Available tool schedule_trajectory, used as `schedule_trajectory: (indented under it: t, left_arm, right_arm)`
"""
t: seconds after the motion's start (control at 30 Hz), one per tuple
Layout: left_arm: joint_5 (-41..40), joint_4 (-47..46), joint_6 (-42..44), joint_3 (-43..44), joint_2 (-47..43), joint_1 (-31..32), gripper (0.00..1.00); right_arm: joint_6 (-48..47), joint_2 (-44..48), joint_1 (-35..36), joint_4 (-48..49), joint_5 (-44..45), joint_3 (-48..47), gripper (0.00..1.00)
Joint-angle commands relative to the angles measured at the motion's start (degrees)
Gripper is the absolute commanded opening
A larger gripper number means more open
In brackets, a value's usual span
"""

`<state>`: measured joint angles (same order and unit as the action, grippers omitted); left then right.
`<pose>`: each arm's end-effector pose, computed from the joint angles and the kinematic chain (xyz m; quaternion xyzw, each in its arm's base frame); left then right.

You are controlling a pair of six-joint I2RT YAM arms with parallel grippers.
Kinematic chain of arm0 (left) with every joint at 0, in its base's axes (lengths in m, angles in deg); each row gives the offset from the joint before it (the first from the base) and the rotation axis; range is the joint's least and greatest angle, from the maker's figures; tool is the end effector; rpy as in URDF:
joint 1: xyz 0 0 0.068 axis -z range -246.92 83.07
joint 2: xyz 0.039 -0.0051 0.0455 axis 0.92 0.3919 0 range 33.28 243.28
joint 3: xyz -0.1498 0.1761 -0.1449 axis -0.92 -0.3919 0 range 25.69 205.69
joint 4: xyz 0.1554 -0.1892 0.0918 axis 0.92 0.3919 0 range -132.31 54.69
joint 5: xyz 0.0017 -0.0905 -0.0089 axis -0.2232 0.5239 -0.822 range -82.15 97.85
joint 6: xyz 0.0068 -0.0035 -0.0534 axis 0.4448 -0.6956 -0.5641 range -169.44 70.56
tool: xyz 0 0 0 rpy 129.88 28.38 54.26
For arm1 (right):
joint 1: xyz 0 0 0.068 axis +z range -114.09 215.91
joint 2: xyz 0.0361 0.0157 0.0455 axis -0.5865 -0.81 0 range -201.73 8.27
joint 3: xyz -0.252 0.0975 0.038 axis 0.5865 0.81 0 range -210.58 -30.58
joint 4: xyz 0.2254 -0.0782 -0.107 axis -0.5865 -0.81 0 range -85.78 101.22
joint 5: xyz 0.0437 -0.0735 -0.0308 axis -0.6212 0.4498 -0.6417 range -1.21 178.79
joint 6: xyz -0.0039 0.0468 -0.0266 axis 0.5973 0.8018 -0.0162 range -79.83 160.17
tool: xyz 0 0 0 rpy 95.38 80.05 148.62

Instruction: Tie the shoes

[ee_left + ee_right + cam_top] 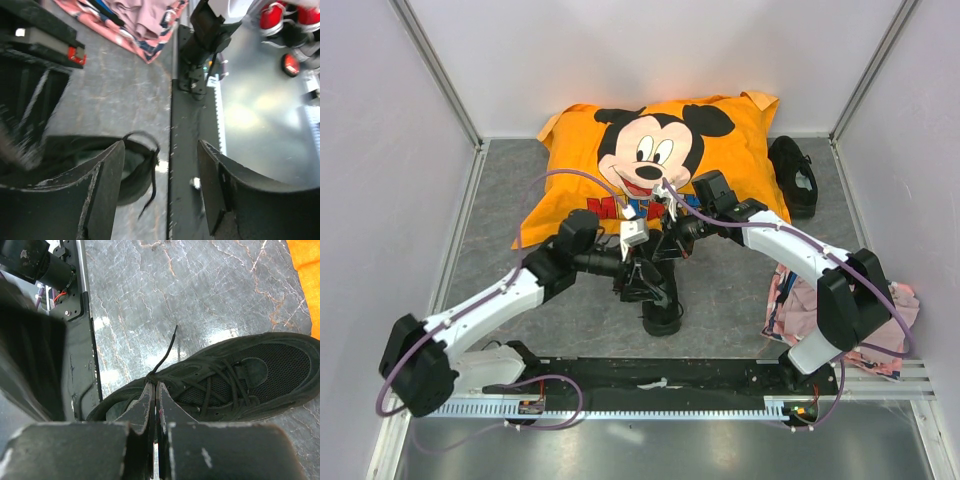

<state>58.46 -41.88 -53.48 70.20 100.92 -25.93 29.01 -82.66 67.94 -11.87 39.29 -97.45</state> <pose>0.1759 -0.1893 0.2779 0.4618 0.6430 -0.5200 0.3207 0.2726 0.2025 0.2611 -0.4533 0.7298 0.4434 0.2555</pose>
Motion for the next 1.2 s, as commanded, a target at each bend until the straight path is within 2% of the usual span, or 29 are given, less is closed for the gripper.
schedule_trajectory:
  t: [0.0,0.2,0.27,0.4,0.5,0.8,1.17]
  left_arm:
    - [-1.3,10.11,13.59,-0.04,-5.76,-2.14,0.65]
    - [-1.47,18.1,30.8,1.8,-4.98,-1.71,0.61]
    - [-2.88,21.36,33.03,3.56,-2.61,-0.39,0.63]
    - [-8.32,21.9,36.63,2.34,-2.24,2.86,0.61]
    - [-11.84,21.55,37.87,-0.91,-2.34,6.37,0.6]
    - [-15.36,21.02,37.78,-4.87,-0.4,10.68,0.58]
    - [-20.98,16.36,35.06,-4.97,3.2,13.32,0.52]
  right_arm:
    - [-0.44,-0.38,-0.13,1.65,-2.18,0.08,0.0]
    - [-0.44,-0.38,-0.04,1.65,-2.1,0.16,0.0]
    - [-0.53,-0.3,-0.04,1.65,-2.01,0.34,0.0]
    - [-0.53,-0.38,-0.13,1.65,-1.83,0.34,0.0]
    - [-0.53,-0.38,-0.04,1.65,-1.75,0.25,0.0]
    - [-0.62,-0.65,-0.04,1.65,-1.75,0.6,0.0]
    - [-0.44,-0.82,-0.04,1.73,-1.83,0.95,0.0]
